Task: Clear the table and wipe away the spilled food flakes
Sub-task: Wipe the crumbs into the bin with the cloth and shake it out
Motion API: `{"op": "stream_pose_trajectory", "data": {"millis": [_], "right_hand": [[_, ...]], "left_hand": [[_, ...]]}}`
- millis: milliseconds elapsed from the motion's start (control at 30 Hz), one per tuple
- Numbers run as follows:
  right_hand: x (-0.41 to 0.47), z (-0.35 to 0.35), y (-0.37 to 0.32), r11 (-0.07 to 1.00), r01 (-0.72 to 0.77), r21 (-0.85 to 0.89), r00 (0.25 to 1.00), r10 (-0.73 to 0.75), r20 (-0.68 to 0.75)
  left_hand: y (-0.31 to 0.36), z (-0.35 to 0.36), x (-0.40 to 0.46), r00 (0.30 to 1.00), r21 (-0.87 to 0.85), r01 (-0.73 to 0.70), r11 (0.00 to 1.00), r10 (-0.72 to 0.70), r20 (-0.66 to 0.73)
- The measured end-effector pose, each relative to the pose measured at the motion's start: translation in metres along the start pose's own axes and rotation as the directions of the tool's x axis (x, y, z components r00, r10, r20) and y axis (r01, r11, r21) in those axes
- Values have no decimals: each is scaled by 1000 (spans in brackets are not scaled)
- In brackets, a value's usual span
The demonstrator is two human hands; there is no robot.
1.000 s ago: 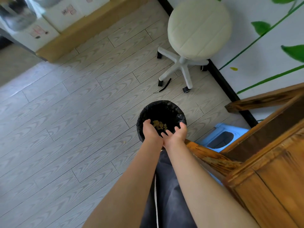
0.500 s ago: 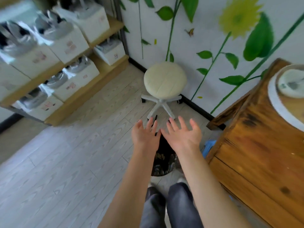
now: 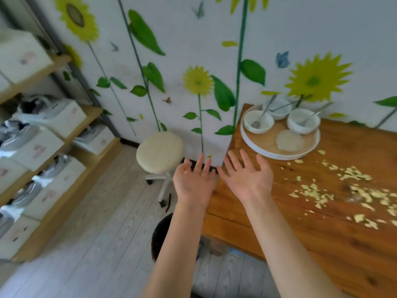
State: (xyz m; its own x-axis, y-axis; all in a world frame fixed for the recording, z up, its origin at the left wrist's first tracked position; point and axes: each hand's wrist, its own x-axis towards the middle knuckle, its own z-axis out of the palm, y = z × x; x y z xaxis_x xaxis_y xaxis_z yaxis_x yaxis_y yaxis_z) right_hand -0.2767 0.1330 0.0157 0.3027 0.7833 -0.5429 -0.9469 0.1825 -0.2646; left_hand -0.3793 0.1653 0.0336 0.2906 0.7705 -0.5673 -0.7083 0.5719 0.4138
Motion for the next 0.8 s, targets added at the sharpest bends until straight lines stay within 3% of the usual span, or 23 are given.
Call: {"op": "stream_pose_trajectory", "data": {"millis": [367, 800], "right_hand": [[-55, -92, -205, 972, 219, 84, 972, -209, -110], [-75, -139, -311, 912, 385, 139, 917, -362, -167]], "left_hand": [[-199, 107, -31, 959, 150, 237, 960, -256, 122], [-310, 173, -26, 889, 359, 344, 868, -424, 173]]}}
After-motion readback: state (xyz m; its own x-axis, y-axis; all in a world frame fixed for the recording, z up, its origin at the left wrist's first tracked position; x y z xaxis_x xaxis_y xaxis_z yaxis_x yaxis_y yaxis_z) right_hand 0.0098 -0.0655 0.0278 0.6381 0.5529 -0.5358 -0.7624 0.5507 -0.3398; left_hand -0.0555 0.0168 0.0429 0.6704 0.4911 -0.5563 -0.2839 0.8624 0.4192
